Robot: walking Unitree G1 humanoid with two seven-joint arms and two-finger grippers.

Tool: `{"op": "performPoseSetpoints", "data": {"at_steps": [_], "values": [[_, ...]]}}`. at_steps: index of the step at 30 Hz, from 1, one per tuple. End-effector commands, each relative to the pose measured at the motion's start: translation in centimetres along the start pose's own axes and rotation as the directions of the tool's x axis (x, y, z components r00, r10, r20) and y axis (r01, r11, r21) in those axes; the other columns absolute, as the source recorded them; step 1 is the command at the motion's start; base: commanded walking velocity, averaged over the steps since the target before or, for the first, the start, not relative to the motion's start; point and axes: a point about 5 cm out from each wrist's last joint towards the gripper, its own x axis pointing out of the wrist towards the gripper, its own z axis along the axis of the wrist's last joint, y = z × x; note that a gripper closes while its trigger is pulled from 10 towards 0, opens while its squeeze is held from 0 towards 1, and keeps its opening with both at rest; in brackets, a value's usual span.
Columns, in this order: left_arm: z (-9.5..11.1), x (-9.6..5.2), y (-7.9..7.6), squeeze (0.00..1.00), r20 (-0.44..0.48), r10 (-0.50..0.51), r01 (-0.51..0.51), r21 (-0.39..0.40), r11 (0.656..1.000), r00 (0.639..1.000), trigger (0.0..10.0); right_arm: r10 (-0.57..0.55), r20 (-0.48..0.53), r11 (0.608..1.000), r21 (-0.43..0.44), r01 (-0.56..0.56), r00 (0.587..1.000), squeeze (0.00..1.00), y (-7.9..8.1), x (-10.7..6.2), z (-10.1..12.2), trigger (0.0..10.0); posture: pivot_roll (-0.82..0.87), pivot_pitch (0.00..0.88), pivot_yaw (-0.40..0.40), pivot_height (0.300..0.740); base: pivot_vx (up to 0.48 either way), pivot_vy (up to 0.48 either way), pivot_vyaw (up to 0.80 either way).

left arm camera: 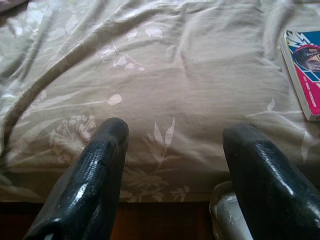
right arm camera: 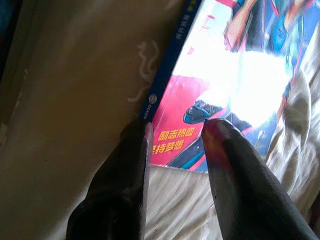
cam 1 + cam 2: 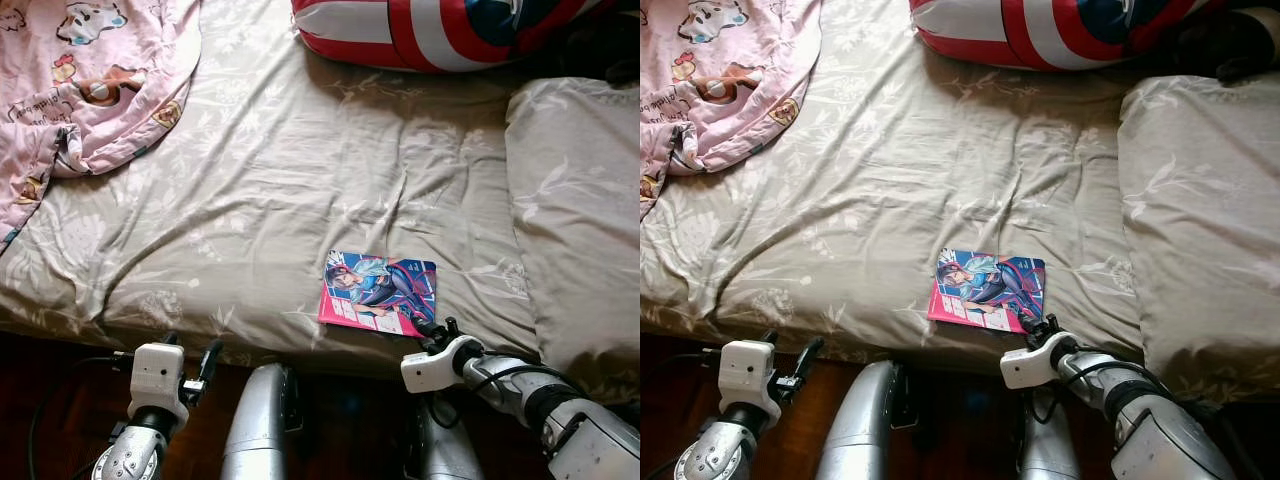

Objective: Clean up the room

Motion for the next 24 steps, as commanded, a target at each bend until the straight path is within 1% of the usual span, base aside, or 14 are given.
{"op": "performPoseSetpoints", "data": {"at_steps": [1,6,7,9,10,13,14,16,17,18,19,20,23,24], "values": [[-1.2,-0.6,0.0,0.00,-0.058,0.003,-0.003,0.002,1.000,0.998,10.0,0.040,-0.016,0.996,0.081,-0.039,0.999,0.00,1.3,-0.3,0.0,10.0,0.21,0.389,0.059,0.651,0.000,0.000,0.00],[-1.3,-0.2,-0.2,0.00,-0.053,0.005,-0.005,-0.002,1.000,0.999,10.0,-0.044,-0.061,0.967,0.246,0.058,0.997,0.00,0.0,-0.1,-0.3,10.0,0.20,0.375,0.053,0.651,0.000,0.000,0.00],[-1.3,0.0,-0.2,0.00,-0.051,0.006,-0.006,-0.005,1.000,0.999,10.0,-0.112,-0.096,0.927,0.348,0.139,0.989,0.00,-1.1,0.0,-0.7,10.0,0.19,0.364,0.050,0.651,0.000,0.000,0.00],[-1.4,0.3,-0.4,0.00,-0.049,0.006,-0.006,-0.009,1.000,0.999,10.0,-0.190,-0.143,0.864,0.446,0.235,0.971,0.00,-2.4,0.0,-1.2,10.0,0.18,0.356,0.048,0.651,0.000,0.000,0.00],[-1.4,0.3,-0.4,0.00,-0.049,0.006,-0.006,-0.009,1.000,0.999,10.0,-0.190,-0.143,0.864,0.446,0.235,0.971,0.00,-2.4,0.0,-1.2,10.0,0.18,0.356,0.048,0.651,0.000,0.000,0.00],[-1.5,1.0,-0.7,0.00,-0.043,0.003,-0.004,-0.021,1.000,0.999,10.0,-0.288,-0.197,0.645,0.683,0.342,0.937,0.00,-3.8,-0.2,-1.6,10.0,0.15,0.326,0.037,0.651,0.000,0.000,0.00],[-1.5,1.1,-0.8,0.00,-0.042,0.003,-0.003,-0.023,1.000,0.999,10.0,-0.295,-0.211,0.603,0.716,0.353,0.932,0.00,-3.7,-0.3,-1.6,10.0,0.15,0.322,0.035,0.651,0.000,0.000,0.00],[-1.6,1.6,-1.0,0.00,-0.040,0.000,-0.001,-0.028,1.000,0.999,10.0,-0.295,-0.244,0.454,0.815,0.360,0.924,0.00,-3.0,-0.5,-1.6,10.0,0.14,0.307,0.026,0.651,0.000,0.000,0.00],[-1.8,1.9,-1.2,0.00,-0.042,-0.002,0.001,-0.030,1.000,0.999,10.0,-0.287,-0.286,0.303,0.879,0.370,0.914,0.00,-2.4,-0.6,-1.6,10.0,0.13,0.296,0.021,0.651,0.000,0.000,0.00],[-1.8,2.0,-1.2,0.00,-0.042,-0.003,0.001,-0.031,1.000,0.999,10.0,-0.285,-0.296,0.271,0.888,0.373,0.912,0.00,-2.3,-0.7,-1.6,10.0,0.13,0.296,0.021,0.651,0.000,0.000,0.00],[-1.9,2.4,-1.4,0.00,-0.044,-0.007,0.006,-0.037,0.999,0.999,10.0,-0.273,-0.341,0.059,0.927,0.369,0.900,0.00,-1.4,-0.8,-1.3,10.0,0.11,0.274,0.014,0.651,0.000,0.000,0.00],[-2.0,2.6,-1.5,0.00,-0.045,-0.010,0.008,-0.039,0.999,0.999,10.0,-0.267,-0.358,-0.019,0.930,0.367,0.895,0.00,-1.0,-0.9,-1.1,10.0,0.11,0.274,0.014,0.651,0.000,0.000,0.00],[-2.3,3.9,-2.0,0.00,-0.052,-0.023,0.021,-0.049,0.999,0.998,10.0,-0.226,-0.407,-0.225,0.906,0.359,0.885,0.00,1.2,-1.3,-0.1,10.0,0.09,0.229,0.005,0.651,0.000,0.000,0.00],[-2.3,3.9,-2.0,0.00,-0.052,-0.023,0.021,-0.049,0.999,0.998,10.0,-0.226,-0.407,-0.225,0.906,0.359,0.885,0.00,1.2,-1.3,-0.1,10.0,0.09,0.229,0.005,0.651,0.000,0.000,0.00]]}}
